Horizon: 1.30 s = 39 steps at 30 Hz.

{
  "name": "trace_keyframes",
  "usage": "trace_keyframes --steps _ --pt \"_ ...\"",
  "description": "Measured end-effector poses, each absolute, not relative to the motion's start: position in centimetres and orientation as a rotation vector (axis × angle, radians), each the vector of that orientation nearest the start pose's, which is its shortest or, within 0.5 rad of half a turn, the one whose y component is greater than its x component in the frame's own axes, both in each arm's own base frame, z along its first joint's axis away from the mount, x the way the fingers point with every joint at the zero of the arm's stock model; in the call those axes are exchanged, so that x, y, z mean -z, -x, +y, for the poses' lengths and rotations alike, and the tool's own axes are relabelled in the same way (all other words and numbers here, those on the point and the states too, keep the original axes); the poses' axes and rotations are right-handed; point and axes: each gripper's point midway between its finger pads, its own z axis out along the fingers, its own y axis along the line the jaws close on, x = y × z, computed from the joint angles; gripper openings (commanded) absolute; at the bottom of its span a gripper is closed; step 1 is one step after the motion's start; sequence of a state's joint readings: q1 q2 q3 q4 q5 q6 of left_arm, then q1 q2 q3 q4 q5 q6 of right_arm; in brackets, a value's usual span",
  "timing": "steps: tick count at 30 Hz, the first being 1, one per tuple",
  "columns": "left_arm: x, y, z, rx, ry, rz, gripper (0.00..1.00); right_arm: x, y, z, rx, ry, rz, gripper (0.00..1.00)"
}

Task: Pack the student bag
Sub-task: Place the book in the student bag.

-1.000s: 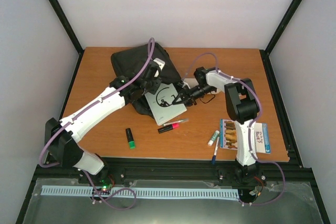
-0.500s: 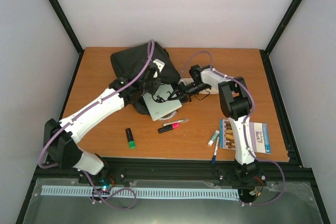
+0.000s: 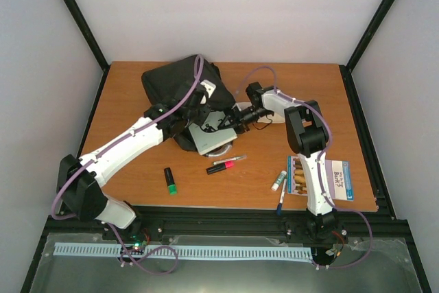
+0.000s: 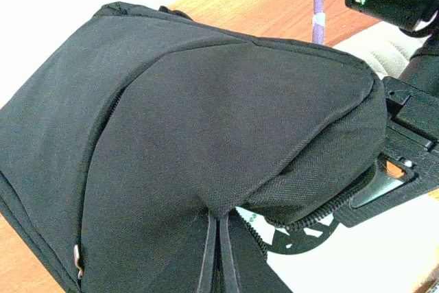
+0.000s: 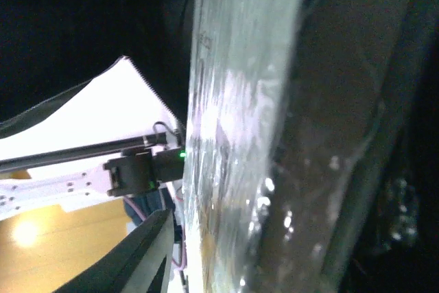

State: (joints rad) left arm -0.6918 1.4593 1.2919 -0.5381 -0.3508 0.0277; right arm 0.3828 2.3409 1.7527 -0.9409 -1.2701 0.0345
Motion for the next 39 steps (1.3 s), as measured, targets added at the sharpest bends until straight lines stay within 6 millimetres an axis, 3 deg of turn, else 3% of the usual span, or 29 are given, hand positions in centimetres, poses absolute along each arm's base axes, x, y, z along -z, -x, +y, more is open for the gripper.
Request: trace_keyframes --steps 6,11,17,21,29,33,39 --pt "-23.6 -36.1 -22.3 -0.038 -0.619 2.143 0.01 -7.4 -35.3 31.5 -1.833 0.524 2.723 0.57" --pt "-23.6 -35.9 -22.1 -0.040 -0.614 2.139 0.01 -7.7 -34.5 30.5 -1.669 0.580 2.750 0.64" --pt "-24.0 -35.8 -21.4 -0.065 -0.593 2.129 0.01 -9.3 -33.0 28.6 -1.476 0.669 2.735 0.64" --pt "-24.3 -35.9 -20.8 -0.073 -0.565 2.132 0.01 -10.2 -31.8 27.5 -1.367 0.759 2.683 0.59" --pt "-23.9 -36.2 -20.1 -0.034 -0.500 2.165 0.01 -10.7 -29.6 25.8 -0.914 1.127 2.452 0.46" --pt "-23.7 -36.6 -19.6 0.021 -0.457 2.188 0.01 -10.6 -28.4 26.4 -0.653 1.378 2.246 0.47" --pt "-23.5 -36.8 -19.6 0.070 -0.431 2.206 0.01 -10.1 -28.9 28.3 -0.329 1.638 1.969 0.49"
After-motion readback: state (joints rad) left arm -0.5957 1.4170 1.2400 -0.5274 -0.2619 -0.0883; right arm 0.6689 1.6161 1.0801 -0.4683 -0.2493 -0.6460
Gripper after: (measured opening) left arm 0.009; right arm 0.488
